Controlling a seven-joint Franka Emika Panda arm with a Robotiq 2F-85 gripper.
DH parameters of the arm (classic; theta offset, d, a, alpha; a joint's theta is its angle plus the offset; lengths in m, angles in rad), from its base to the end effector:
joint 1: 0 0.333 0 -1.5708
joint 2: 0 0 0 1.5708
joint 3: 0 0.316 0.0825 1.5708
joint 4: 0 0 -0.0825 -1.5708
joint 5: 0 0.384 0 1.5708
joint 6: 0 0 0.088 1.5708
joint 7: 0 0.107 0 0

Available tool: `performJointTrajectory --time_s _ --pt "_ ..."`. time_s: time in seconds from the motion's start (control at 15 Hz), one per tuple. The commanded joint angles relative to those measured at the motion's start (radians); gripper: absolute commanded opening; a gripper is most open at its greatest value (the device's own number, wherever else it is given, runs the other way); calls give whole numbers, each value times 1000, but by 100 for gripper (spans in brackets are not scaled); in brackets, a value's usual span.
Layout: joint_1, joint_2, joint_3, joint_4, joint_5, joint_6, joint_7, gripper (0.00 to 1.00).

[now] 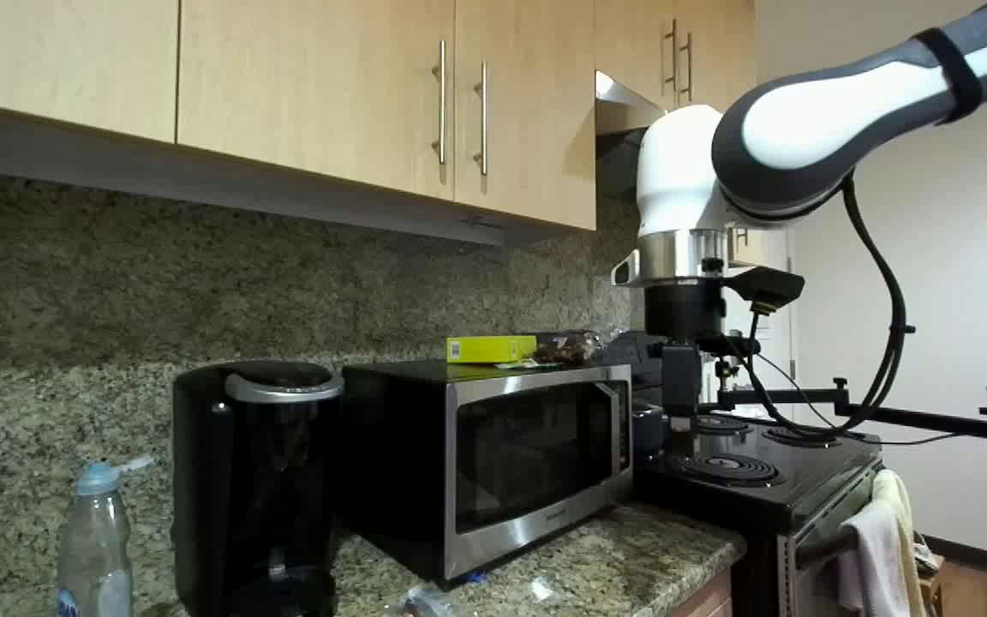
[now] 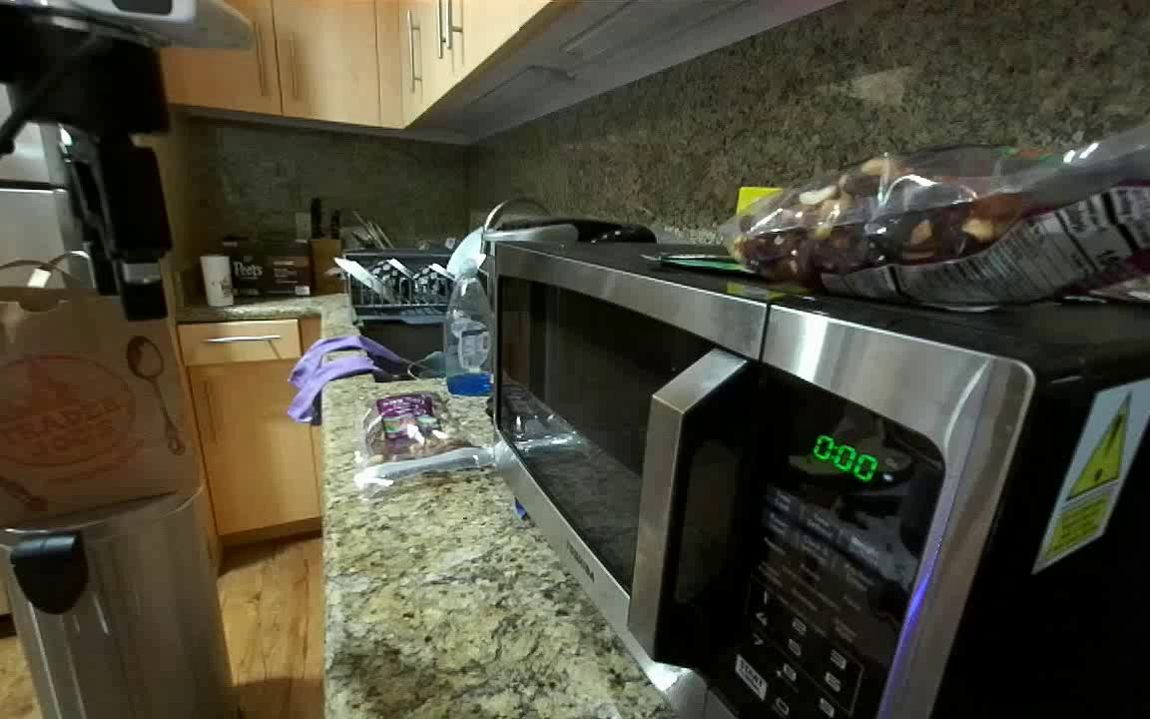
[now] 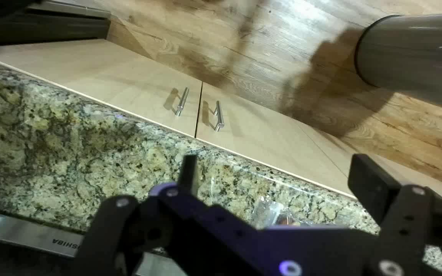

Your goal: Open the top right cabinet door

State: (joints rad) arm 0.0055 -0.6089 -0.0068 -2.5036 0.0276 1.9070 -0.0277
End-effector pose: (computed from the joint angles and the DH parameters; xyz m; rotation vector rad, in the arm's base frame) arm 0.3665 0.0014 0.4895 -3.1116 -0.0290 -0.0197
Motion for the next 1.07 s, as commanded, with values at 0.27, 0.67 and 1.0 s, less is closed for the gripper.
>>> performJointTrajectory --time_s 0.27,0.67,1.0 --pt "1 0 -1 2 -1 -2 0 100" --pt "-9 -4 8 3 -6 43 28 100" --pt "-31 -41 10 22 -9 211 83 100"
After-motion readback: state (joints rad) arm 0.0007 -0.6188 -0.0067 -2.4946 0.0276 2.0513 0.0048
